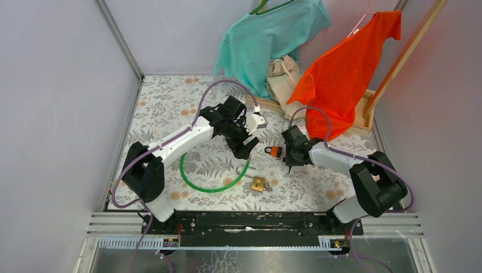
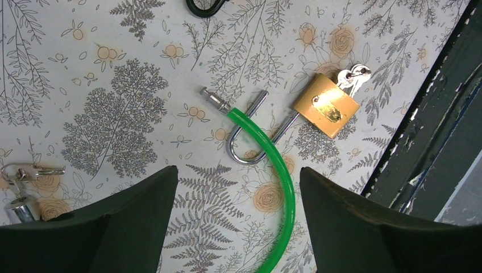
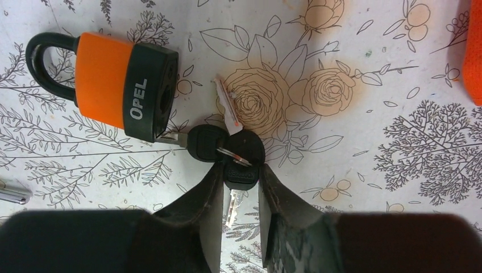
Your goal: Unlock with the key
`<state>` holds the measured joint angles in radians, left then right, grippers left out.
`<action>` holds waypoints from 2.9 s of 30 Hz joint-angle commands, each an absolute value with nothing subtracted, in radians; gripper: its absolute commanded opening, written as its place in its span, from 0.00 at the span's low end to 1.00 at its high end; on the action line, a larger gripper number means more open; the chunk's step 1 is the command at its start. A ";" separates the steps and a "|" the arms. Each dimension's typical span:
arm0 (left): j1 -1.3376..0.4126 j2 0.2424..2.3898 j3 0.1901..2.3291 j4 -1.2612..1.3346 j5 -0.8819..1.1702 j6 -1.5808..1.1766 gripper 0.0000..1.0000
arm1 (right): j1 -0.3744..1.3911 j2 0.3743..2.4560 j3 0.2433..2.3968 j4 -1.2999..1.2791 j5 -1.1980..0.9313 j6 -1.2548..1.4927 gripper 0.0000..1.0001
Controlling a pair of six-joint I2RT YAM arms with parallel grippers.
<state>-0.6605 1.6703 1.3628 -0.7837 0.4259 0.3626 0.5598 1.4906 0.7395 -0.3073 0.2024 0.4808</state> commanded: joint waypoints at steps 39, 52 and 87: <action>-0.657 1.630 1.334 -0.798 0.495 0.395 0.85 | 0.586 1.533 0.844 -0.340 0.216 0.537 0.33; -0.658 1.617 1.326 -0.806 0.486 0.403 0.84 | 0.587 1.548 0.889 -0.344 0.226 0.558 0.32; -0.657 1.635 1.406 -0.867 0.569 0.402 0.85 | 0.586 1.151 0.756 -0.197 0.001 0.363 0.00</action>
<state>-0.6601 1.6424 1.3464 -0.8349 0.5037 0.3965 0.5774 1.2644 0.7513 -0.2485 0.1020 0.4408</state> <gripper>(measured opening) 0.841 0.011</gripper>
